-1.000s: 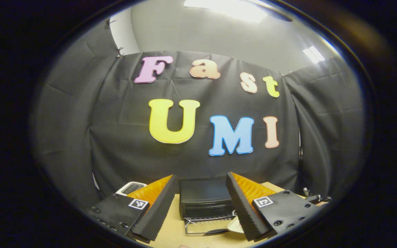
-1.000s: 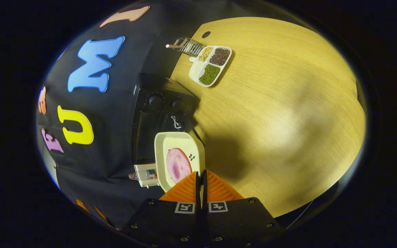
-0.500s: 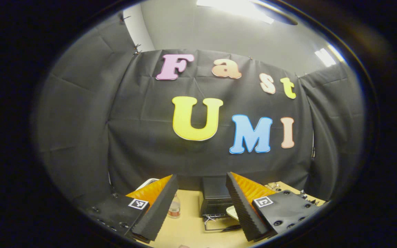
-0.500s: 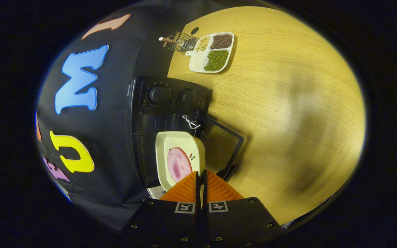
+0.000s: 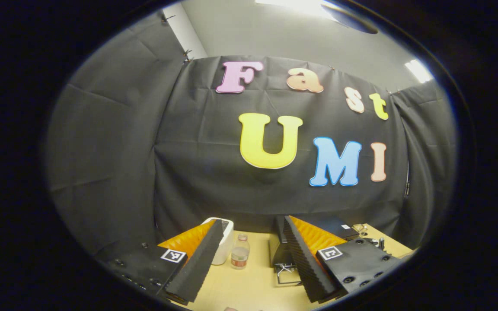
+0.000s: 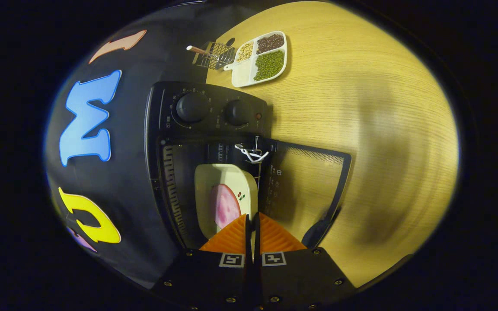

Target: Open the electric oven with the left hand, put the food in, and close the electric oven.

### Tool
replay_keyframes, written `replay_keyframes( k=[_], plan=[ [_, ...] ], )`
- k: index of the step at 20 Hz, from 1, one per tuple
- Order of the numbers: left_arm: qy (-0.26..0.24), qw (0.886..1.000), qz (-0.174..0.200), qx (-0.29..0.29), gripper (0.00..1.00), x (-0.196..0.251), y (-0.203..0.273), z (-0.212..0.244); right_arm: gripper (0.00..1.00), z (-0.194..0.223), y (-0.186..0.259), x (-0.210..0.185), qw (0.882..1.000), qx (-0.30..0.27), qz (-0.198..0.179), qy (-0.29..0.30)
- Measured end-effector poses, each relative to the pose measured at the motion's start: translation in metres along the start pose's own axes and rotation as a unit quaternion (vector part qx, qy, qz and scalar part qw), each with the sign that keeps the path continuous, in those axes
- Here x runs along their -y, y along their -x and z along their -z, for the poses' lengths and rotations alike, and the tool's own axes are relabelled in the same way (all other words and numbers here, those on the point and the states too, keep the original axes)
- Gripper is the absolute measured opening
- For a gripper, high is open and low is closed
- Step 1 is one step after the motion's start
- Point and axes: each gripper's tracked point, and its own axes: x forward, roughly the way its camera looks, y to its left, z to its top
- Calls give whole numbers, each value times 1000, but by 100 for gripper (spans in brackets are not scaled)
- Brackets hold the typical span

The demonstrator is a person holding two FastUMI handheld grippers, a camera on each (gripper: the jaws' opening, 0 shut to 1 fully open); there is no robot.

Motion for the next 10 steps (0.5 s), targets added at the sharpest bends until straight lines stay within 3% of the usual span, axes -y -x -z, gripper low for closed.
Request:
replay_keyframes(
  k=[4,5,6,10],
  plan=[
    [-6,1000,-8,-7,95,-10,1,2,1,1,-22,-16,999,29,-17,-11],
    [-7,1000,-10,-10,99,-12,2,4,1,1,-29,-20,999,36,-19,-8],
    [-7,1000,-11,-14,95,-12,2,6,1,3,-36,-22,999,36,-16,-9],
    [-14,999,-25,-23,95,-23,7,11,2,8,-59,-30,998,53,-17,-19]
  ],
)
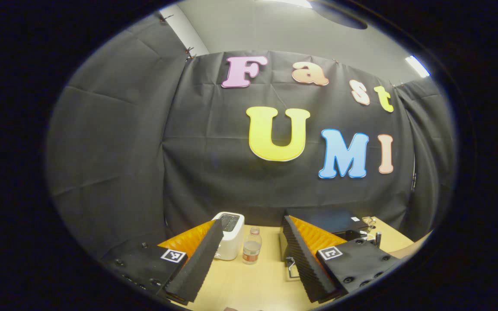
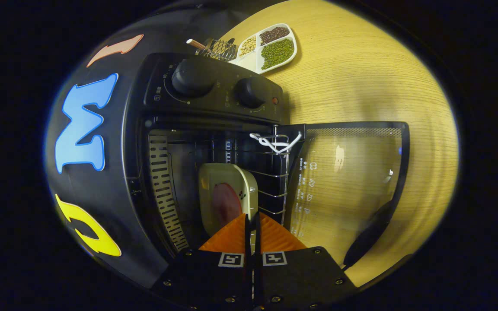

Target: Open the electric oven with the left hand, put the food in, and close the electric oven.

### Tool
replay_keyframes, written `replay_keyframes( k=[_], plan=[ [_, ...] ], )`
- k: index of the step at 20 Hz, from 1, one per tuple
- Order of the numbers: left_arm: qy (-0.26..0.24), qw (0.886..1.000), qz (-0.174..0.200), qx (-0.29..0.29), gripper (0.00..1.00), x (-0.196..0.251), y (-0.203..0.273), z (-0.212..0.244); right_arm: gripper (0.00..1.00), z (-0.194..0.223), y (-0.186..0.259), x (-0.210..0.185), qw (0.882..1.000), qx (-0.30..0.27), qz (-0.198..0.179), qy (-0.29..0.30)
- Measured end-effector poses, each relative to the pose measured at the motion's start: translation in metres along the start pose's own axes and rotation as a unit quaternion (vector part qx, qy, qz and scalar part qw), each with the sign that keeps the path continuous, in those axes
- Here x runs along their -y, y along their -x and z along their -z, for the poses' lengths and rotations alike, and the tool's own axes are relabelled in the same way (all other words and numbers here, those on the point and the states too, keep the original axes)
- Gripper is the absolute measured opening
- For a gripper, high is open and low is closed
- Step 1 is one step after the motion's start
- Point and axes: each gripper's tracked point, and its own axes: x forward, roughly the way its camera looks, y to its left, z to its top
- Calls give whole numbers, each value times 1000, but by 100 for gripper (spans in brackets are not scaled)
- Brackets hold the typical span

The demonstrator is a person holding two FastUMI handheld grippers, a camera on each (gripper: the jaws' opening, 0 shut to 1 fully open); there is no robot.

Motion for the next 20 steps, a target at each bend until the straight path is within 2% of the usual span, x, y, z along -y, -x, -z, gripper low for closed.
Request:
replay_keyframes(
  k=[2,3,4,6,7,8,9,10,12,13,15,16,20],
  plan=[
    [5,1000,-11,-3,95,-8,4,2,2,1,-10,-7,1000,9,-8,-22],
    [9,1000,-15,-6,99,-9,5,3,3,3,-14,-11,999,12,-12,-36],
    [13,1000,-16,-8,95,-9,4,5,3,3,-19,-14,999,16,-16,-42],
    [17,1000,-18,-11,95,-10,4,10,3,4,-23,-19,999,17,-18,-33],
    [16,1000,-17,-11,99,-9,2,11,3,6,-24,-20,999,15,-19,-26],
    [16,1000,-16,-10,95,-8,1,10,5,8,-24,-21,999,10,-24,-21],
    [17,1000,-15,-8,95,-5,0,9,5,9,-20,-23,999,5,-30,-13],
    [18,1000,-12,-7,100,-1,-2,8,7,7,-18,-22,999,2,-32,-2],
    [23,1000,-8,-5,100,9,-7,8,11,3,-9,-23,999,0,-37,26],
    [25,1000,-4,-3,95,15,-9,8,13,2,-3,-23,998,-5,-40,41],
    [27,1000,3,-1,100,28,-10,7,23,3,7,-14,995,-27,-28,91],
    [26,1000,8,1,100,36,-10,6,27,2,11,-11,993,-36,-25,112],
    [16,999,34,5,100,72,-13,2,33,-6,39,4,976,-69,-14,206]
  ],
)
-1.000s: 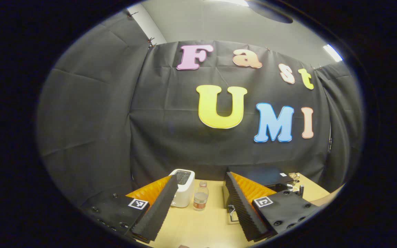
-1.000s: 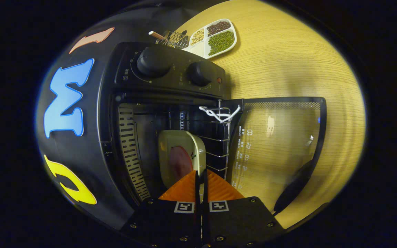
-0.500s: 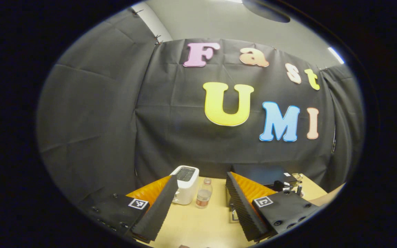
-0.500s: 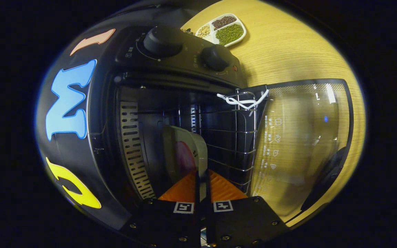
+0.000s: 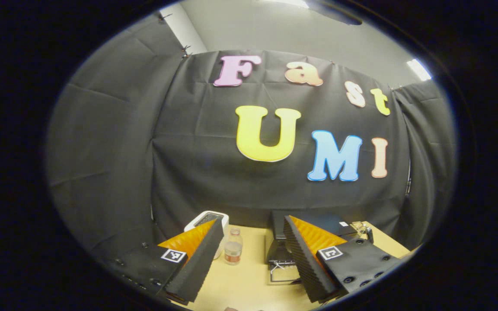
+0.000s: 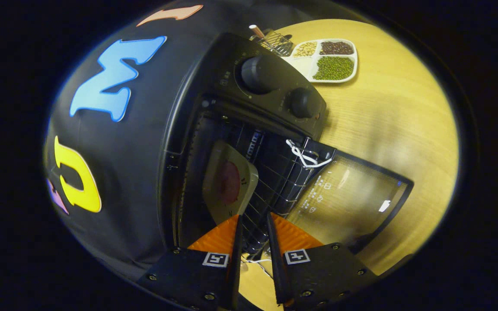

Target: Open the electric oven with the left hand, put the food in, and close the electric oven.

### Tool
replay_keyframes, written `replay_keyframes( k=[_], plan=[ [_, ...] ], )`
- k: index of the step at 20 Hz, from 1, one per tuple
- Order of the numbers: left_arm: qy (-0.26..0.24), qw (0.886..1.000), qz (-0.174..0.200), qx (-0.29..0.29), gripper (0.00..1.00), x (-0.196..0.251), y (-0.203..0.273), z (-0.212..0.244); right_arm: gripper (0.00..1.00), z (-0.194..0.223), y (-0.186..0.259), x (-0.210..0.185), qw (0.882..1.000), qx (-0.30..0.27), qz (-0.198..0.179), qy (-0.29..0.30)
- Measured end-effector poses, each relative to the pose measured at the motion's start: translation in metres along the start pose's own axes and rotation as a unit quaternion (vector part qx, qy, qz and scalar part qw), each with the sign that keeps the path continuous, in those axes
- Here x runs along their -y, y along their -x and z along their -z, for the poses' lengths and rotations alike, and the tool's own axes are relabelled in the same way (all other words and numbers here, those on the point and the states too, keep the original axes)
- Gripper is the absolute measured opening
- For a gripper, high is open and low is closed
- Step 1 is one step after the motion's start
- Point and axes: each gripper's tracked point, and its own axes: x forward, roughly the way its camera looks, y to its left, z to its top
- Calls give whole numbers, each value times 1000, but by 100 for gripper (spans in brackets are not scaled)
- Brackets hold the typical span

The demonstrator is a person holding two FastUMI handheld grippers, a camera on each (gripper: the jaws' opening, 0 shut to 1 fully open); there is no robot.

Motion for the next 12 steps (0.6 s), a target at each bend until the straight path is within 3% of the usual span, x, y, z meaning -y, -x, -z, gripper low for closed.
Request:
replay_keyframes(
  k=[1,2,4,5,10,12],
  plan=[
    [-1,1000,8,-1,95,10,-2,0,34,-2,9,2,1000,-6,0,25],
    [-3,1000,15,-1,100,18,-4,0,34,-5,18,3,999,-10,-1,51],
    [-6,1000,28,0,95,36,-7,2,42,-11,37,7,994,-15,-1,107],
    [-7,999,34,-2,98,45,-9,2,42,-15,50,8,990,-17,-2,138],
    [-5,998,62,-18,100,90,-13,12,42,-48,125,-13,956,23,-40,289],
    [-7,997,73,-17,91,108,-12,11,76,-63,161,-25,935,48,-59,346]
  ],
)
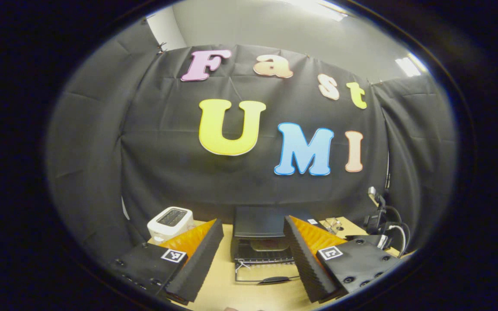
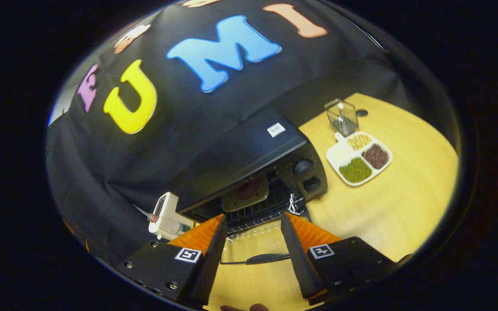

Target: Open the electric oven with the left hand, put the food in, and close the electric oven.

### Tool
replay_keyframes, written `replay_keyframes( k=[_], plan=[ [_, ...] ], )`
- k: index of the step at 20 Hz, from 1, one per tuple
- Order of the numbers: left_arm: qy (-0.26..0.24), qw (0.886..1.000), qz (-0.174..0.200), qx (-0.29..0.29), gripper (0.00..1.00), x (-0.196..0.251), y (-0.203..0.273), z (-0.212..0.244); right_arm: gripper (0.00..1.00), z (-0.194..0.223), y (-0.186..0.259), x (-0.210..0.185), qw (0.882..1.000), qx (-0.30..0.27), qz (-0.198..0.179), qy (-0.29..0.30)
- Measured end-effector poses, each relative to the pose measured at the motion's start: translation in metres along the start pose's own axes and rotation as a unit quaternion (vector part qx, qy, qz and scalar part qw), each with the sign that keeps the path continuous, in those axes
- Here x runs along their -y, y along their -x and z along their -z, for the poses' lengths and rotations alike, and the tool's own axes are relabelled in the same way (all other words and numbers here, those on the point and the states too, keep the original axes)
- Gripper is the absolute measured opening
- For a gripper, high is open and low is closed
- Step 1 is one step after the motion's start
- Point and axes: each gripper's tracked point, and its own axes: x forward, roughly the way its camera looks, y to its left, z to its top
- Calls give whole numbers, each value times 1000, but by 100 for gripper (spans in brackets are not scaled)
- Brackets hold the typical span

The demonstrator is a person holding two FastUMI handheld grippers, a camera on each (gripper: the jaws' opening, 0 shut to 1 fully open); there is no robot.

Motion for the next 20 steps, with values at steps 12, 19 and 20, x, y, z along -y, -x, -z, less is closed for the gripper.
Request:
replay_keyframes(
  k=[12,19,20],
  plan=[
    [-29,999,20,21,95,83,-1,-11,99,-153,186,-18,940,271,-7,205],
    [-38,999,23,17,99,121,-4,-5,99,-163,217,1,927,302,-8,222],
    [-37,999,26,8,95,126,-6,1,99,-164,216,8,929,300,-3,219]
  ],
)
